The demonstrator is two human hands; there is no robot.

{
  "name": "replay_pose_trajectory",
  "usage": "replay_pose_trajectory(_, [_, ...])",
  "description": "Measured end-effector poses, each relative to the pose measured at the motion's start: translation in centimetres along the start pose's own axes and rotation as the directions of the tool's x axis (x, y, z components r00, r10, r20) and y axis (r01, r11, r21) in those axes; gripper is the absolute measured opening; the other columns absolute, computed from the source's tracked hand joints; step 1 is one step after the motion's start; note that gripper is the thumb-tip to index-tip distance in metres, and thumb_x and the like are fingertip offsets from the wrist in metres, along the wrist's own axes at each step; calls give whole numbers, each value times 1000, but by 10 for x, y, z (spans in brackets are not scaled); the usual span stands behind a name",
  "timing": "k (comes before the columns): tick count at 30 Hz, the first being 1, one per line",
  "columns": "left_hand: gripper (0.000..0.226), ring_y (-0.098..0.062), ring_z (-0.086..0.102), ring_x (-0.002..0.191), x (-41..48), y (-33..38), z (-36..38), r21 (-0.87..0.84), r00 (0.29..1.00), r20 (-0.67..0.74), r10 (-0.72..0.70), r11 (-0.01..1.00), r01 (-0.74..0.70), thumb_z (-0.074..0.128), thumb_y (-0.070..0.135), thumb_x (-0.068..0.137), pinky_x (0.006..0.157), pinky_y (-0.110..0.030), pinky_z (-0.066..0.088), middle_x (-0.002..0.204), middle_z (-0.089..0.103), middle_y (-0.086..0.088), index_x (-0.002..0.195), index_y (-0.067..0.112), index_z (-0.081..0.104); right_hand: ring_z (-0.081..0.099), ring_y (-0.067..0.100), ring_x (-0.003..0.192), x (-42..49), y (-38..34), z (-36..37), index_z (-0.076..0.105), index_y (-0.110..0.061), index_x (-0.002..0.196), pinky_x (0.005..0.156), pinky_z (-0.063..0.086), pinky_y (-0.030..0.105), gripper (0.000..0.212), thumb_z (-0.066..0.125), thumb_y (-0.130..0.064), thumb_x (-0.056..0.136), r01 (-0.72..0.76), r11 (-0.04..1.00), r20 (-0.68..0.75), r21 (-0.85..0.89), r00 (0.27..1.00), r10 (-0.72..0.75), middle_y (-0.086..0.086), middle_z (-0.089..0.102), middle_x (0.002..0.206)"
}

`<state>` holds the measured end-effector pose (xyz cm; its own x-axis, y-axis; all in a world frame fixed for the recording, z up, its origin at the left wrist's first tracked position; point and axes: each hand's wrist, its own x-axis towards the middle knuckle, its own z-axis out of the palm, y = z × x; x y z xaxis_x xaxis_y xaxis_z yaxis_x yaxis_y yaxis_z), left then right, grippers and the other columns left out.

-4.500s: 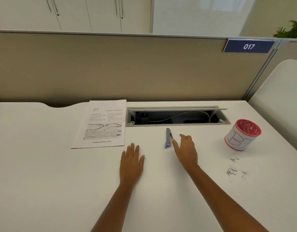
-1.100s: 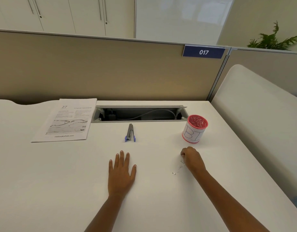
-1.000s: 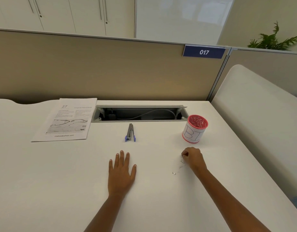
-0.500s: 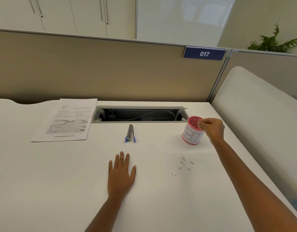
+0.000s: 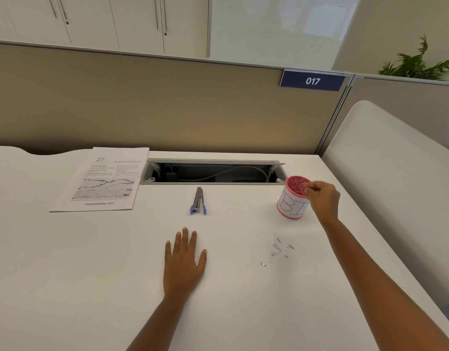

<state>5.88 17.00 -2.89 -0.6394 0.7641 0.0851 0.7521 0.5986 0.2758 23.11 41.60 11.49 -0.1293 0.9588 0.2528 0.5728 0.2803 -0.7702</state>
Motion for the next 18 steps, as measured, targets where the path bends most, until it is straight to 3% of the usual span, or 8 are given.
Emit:
replay_pose_trajectory(4, [75,-30,58,113,-1,-1,-1,-4,1000,-9,-3,1000,3,1,49,93,108,-30,1,127,58,-15,121,9,58,59,25,83,-31,30,11,70,5,95,74,45,24,24,52,5,80,-28,995,184,-95,982,45,22,70,91])
replay_pose_trajectory(9, [75,-30,58,113,-2,-1,-2,18,1000,-7,-15,1000,16,0,48,93,105,-33,8,126,58,-14,121,10,58,57,32,92,-65,64,25,68,-1,71,76,42,31,25,46,11,74,-25,943,334,-333,932,143,22,63,91])
replay_pose_trajectory(12, [75,-30,59,112,-3,-1,-3,19,1000,-11,-26,999,26,1,48,93,102,-37,17,126,59,-14,120,10,59,57,39,94,-79,71,33,64,9,88,70,38,31,25,43,10,74,18,905,321,-424,938,132,28,61,99])
replay_pose_trajectory(15, [75,-30,58,113,-3,-1,-3,15,999,-13,-33,999,33,0,48,93,100,-37,19,126,59,-14,121,10,59,56,38,98,-89,69,42,64,7,97,73,40,30,29,41,9,79,60,914,356,-402,930,96,27,59,105])
replay_pose_trajectory(18, [76,-31,57,114,-3,-1,-3,5,999,-27,-37,999,37,0,49,93,101,-37,17,127,57,-15,122,8,57,59,33,103,-90,62,40,67,5,96,87,44,31,30,43,9,81,8,973,378,-232,922,83,21,66,108])
